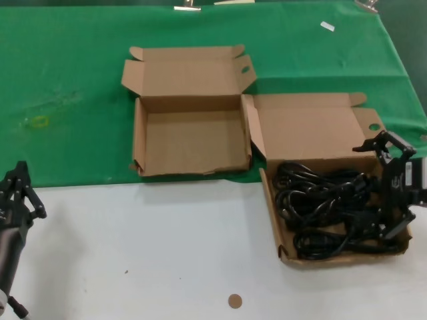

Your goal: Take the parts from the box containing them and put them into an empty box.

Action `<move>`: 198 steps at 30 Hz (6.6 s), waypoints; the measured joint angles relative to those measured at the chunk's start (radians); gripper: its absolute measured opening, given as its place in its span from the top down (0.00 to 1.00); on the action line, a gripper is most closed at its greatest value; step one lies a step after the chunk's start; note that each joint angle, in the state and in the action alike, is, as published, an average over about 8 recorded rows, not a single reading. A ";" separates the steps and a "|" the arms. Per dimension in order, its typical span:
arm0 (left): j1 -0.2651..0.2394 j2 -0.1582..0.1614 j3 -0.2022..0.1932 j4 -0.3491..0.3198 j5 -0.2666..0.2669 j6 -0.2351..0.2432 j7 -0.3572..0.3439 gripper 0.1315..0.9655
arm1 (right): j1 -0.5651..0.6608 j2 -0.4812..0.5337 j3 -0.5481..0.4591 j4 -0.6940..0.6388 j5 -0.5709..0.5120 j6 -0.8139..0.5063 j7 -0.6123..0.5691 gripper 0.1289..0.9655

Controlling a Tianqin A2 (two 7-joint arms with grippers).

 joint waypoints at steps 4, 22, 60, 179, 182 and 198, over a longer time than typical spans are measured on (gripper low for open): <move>0.000 0.000 0.000 0.000 0.000 0.000 0.000 0.99 | 0.014 -0.045 0.018 -0.034 -0.044 -0.059 -0.016 0.01; 0.000 0.000 0.000 0.000 0.000 0.000 0.000 0.99 | 0.059 -0.212 0.060 -0.155 -0.205 -0.147 -0.029 0.21; 0.000 0.000 0.000 0.000 0.000 0.000 0.000 0.99 | 0.071 -0.246 0.120 -0.150 -0.305 -0.243 0.025 0.89; 0.000 0.000 0.000 0.000 0.000 0.000 0.000 0.93 | 0.521 -0.913 -0.013 -0.676 -0.525 0.047 0.007 0.22; 0.000 0.000 0.000 0.000 0.000 0.000 0.000 0.89 | 0.477 -0.909 0.009 -0.644 -0.501 0.076 0.010 0.17; 0.000 0.000 0.000 0.000 0.000 0.000 0.000 0.64 | 0.225 -0.886 0.136 -0.457 -0.361 0.241 0.030 0.02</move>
